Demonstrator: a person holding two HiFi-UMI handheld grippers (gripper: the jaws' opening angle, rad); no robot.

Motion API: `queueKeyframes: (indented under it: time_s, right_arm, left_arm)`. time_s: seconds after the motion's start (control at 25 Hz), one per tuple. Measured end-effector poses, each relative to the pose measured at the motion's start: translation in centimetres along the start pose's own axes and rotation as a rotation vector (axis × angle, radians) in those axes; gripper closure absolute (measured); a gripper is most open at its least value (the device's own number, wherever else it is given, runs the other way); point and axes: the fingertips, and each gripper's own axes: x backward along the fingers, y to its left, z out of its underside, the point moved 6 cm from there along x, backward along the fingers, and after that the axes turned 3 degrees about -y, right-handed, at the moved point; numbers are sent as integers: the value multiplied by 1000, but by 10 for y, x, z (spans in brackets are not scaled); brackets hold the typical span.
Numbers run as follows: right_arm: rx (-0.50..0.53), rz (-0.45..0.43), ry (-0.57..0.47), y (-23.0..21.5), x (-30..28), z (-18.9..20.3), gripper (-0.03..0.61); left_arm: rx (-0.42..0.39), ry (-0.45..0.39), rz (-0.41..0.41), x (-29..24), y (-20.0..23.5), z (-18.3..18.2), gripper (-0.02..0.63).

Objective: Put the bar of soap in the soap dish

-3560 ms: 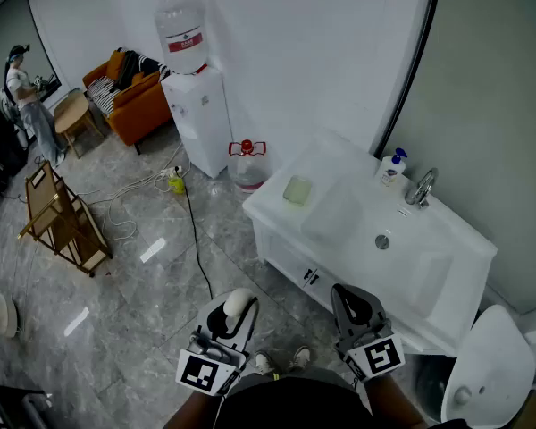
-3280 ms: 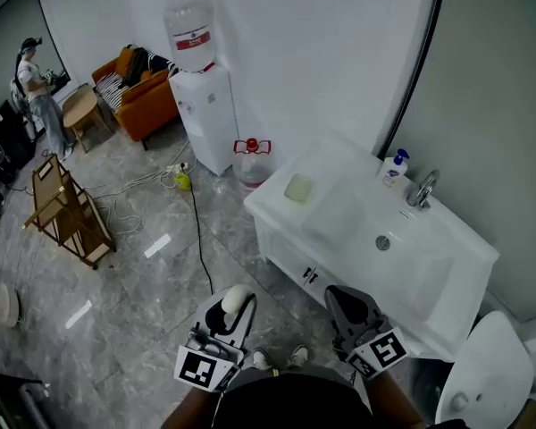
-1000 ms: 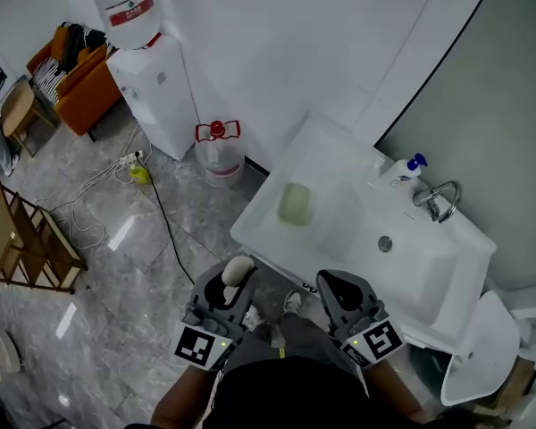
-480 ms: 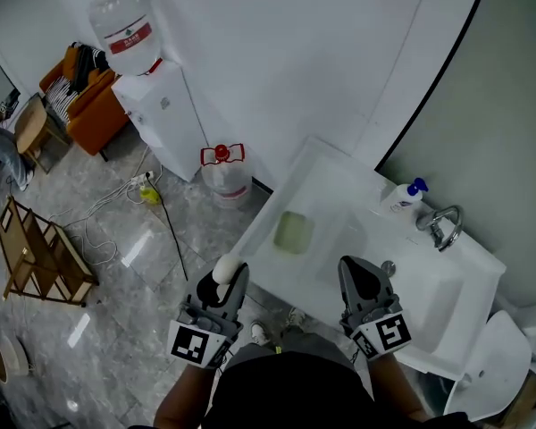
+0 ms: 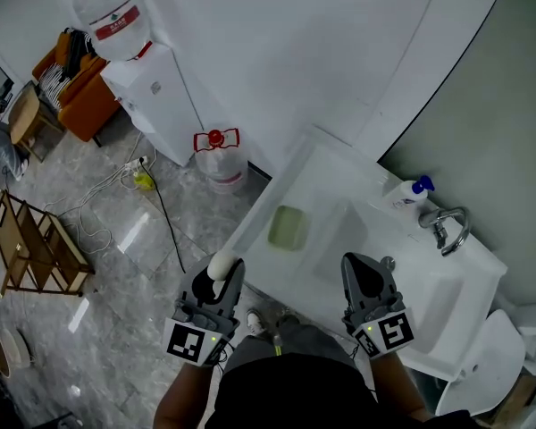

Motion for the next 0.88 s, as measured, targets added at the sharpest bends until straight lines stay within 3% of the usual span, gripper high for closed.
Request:
queueKeyframes:
  time_s: [0.44, 0.64, 0.88]
  right_arm:
    - [-6, 18, 28, -22, 1, 16, 566]
    - [-27, 41, 42, -27, 10, 23, 566]
    - [-28, 56, 36, -39, 9, 25, 566]
  left_arm:
    - [12, 66, 57, -43, 8, 33, 495]
    - [76, 67, 91, -62, 11, 54, 496]
    - [107, 156, 132, -95, 17, 89, 495]
